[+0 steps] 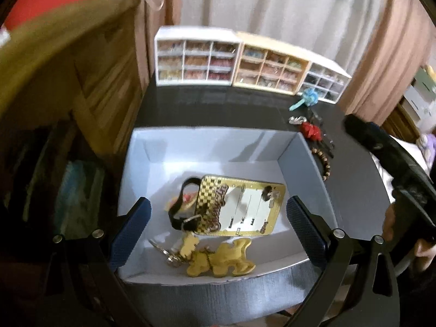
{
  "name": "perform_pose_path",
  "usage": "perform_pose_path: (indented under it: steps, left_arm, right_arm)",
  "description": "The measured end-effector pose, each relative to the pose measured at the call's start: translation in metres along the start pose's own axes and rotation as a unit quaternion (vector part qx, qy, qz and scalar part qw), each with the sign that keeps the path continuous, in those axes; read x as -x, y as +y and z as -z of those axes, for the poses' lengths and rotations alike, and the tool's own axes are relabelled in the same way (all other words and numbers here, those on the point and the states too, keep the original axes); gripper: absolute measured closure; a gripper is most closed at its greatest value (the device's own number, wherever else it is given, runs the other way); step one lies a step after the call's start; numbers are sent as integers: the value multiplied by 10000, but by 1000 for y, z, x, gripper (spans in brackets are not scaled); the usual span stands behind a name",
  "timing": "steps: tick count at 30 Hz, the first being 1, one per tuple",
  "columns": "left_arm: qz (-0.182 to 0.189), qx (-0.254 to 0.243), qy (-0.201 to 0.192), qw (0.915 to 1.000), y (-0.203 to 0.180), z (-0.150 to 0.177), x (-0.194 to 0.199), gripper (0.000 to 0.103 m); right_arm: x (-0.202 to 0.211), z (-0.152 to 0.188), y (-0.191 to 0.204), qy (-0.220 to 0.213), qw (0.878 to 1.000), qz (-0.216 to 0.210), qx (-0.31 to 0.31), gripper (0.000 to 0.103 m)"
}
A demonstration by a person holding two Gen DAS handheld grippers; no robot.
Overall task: Organize jewelry
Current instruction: 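Open both tools to release the keychains and gold card inside the box, then withdraw both tools from the white box back over the table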
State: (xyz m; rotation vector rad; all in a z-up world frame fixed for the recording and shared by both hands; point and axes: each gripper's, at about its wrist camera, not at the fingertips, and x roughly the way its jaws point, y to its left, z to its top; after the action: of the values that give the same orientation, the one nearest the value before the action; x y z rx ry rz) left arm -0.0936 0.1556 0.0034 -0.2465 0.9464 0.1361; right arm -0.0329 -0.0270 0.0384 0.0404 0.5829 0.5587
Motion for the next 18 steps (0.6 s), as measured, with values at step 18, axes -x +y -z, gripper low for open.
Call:
perform_pose_path:
  steps: [18]
  left_arm:
    - [-219,393,-143,9989,-22,1,38,4]
  right_arm:
    - [51,-21,-71,-443,9952,-482,-728,7]
